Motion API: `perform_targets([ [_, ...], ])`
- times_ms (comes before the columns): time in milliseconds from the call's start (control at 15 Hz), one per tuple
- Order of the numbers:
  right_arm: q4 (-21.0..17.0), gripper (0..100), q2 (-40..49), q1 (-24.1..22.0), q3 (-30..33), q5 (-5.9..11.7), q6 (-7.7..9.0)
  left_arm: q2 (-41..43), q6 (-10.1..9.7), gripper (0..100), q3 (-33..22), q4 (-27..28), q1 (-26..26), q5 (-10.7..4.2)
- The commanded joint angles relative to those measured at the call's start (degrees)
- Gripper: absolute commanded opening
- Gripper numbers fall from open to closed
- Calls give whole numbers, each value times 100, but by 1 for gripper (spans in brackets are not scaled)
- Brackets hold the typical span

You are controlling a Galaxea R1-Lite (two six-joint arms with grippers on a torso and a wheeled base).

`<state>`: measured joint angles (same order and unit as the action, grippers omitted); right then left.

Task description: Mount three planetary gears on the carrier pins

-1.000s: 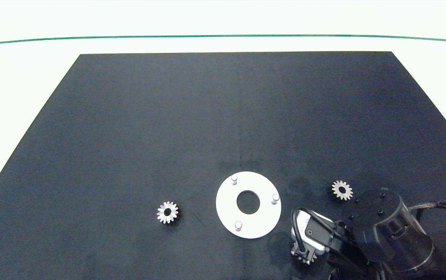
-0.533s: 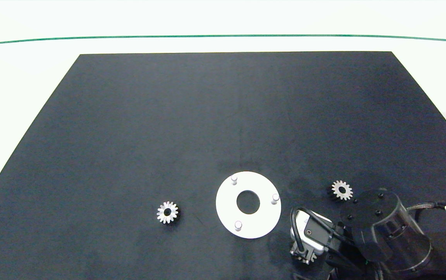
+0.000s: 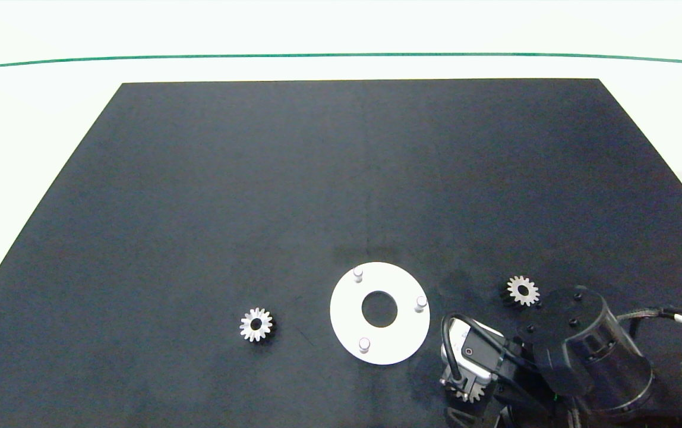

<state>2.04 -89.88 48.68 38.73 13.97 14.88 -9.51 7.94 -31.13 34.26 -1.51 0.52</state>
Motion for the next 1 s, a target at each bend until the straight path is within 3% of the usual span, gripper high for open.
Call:
perform_targets([
  [67,7,58,-82,-7,3,9,14,-7,6,100,2,20,-16,0],
  [1000,174,30,-170,-25,-41,18,14,10,6,100,-24,11,-16,0],
])
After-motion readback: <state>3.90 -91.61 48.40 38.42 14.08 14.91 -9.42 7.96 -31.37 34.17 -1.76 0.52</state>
